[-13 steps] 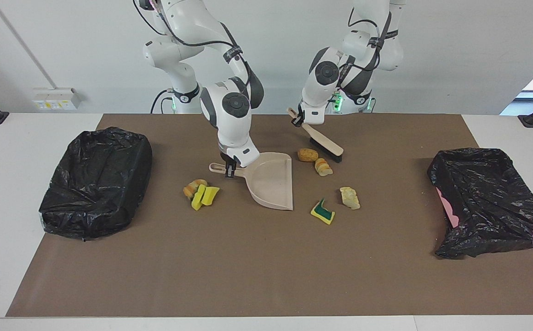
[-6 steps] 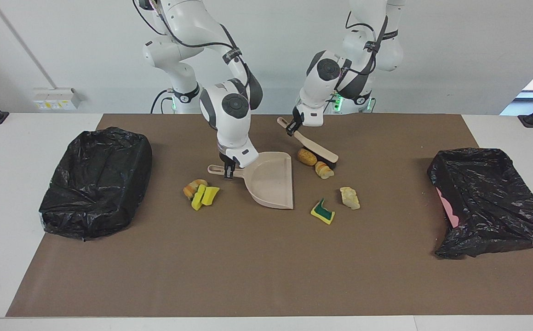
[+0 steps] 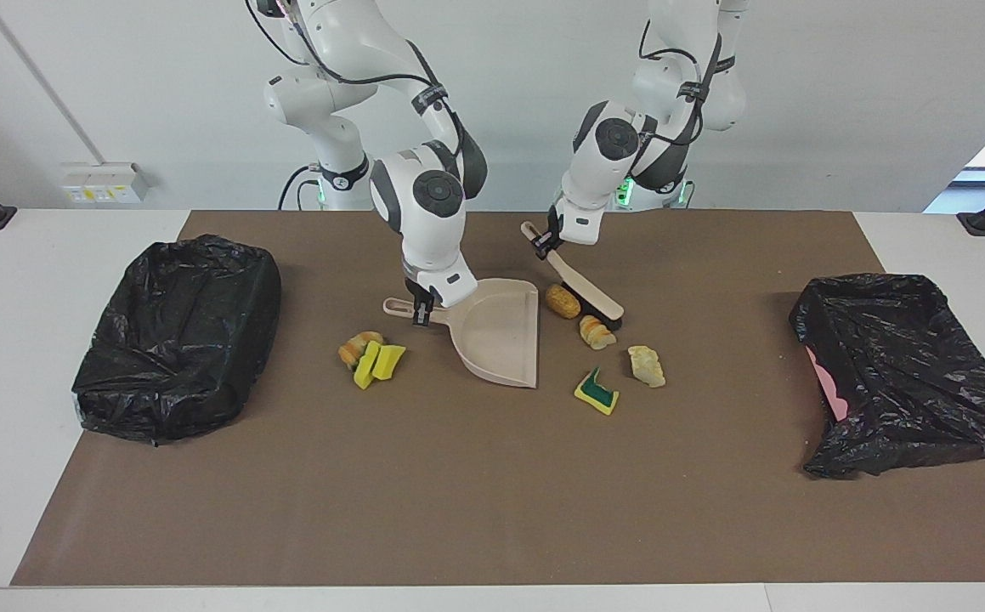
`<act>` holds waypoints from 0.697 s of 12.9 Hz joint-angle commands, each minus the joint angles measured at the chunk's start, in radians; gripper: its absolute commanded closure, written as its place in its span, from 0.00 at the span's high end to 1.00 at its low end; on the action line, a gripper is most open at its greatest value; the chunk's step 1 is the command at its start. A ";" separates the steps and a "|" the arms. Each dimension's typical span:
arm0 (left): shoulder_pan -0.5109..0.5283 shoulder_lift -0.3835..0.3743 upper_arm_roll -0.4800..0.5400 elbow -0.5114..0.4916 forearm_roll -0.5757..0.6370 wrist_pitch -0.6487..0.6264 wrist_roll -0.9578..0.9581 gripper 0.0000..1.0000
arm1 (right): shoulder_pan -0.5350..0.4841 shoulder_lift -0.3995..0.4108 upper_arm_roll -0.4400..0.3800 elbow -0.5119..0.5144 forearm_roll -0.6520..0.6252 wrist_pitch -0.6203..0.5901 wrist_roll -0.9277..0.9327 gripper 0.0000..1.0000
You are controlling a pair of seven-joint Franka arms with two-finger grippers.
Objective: Sweep and dump trash in bin
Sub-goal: 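Sweep the bread pieces into the dustpan with the brush in the left gripper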
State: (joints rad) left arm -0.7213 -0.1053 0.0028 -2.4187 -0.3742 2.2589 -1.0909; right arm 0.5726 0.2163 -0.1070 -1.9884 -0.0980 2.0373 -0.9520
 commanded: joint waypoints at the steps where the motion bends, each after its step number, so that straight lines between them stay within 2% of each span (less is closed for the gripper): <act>1: 0.023 0.007 -0.001 0.016 -0.011 -0.030 0.098 0.00 | 0.000 -0.020 0.003 -0.003 -0.029 -0.040 0.053 0.00; 5: 0.019 0.007 -0.004 0.018 -0.011 -0.024 0.164 0.00 | 0.028 -0.041 0.006 -0.021 -0.077 -0.036 0.166 0.00; 9: 0.006 0.012 -0.012 0.027 -0.009 -0.003 0.215 0.00 | 0.035 -0.057 0.006 -0.050 -0.131 -0.022 0.179 0.00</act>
State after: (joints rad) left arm -0.7119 -0.1046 -0.0029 -2.4126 -0.3742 2.2537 -0.9089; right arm 0.6117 0.1973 -0.1045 -1.9961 -0.1894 2.0063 -0.7949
